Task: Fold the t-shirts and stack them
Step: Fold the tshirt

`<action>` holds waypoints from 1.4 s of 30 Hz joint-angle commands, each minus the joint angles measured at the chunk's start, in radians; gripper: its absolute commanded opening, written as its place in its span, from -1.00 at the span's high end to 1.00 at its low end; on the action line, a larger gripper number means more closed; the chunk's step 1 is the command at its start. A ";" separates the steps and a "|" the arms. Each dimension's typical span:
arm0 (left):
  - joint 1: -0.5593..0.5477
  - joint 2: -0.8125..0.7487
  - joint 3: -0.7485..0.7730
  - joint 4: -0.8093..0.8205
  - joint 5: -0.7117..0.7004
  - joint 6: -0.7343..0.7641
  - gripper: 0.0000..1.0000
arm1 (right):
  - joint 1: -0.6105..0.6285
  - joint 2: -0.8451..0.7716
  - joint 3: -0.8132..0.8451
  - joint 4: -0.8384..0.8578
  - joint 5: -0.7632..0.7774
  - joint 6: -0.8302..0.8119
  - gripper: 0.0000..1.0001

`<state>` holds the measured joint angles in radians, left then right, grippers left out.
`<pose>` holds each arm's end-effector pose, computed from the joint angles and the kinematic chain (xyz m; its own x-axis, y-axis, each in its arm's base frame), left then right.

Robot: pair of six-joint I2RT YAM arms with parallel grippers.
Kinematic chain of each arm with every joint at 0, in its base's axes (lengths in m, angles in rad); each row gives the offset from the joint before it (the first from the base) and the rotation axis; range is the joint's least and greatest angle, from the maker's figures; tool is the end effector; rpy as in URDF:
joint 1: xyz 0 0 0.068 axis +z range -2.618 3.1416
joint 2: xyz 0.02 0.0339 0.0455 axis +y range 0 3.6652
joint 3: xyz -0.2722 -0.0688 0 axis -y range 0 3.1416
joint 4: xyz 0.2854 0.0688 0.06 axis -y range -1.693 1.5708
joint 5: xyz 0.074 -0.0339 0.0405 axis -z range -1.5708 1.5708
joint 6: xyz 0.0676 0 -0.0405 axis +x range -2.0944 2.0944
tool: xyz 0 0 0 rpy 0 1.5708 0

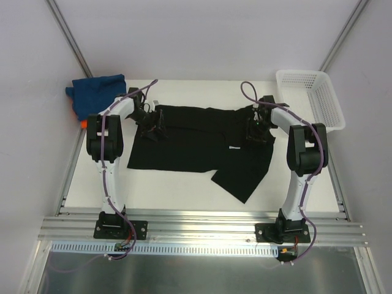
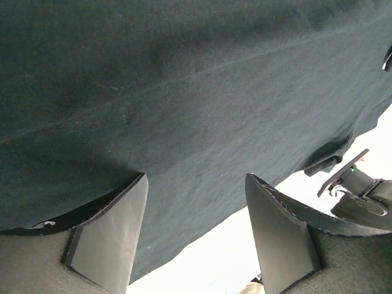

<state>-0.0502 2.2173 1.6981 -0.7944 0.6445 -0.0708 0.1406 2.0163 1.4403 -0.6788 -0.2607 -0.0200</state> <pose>0.4914 -0.0654 0.1174 -0.9771 -0.0075 -0.2126 0.1239 0.7922 -0.5976 0.4457 0.0807 0.1216 -0.9366 -0.1521 -0.3156 -0.2335 0.9426 0.2387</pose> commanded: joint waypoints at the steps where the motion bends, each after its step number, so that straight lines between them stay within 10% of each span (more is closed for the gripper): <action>1: 0.007 0.019 0.047 -0.012 0.018 -0.014 -0.32 | -0.009 0.030 0.060 -0.007 0.012 -0.015 0.10; 29: -0.010 0.084 0.164 -0.006 0.014 -0.015 -0.33 | -0.007 0.098 0.195 0.016 0.037 -0.058 0.09; 42: -0.004 -0.359 -0.147 -0.037 -0.020 0.020 -0.47 | 0.031 -0.298 -0.019 -0.080 -0.015 0.017 0.03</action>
<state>-0.0525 2.0186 1.6203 -0.8028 0.6266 -0.0849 0.1501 1.8549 1.4944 -0.7082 -0.2470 -0.0345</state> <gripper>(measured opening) 0.746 0.486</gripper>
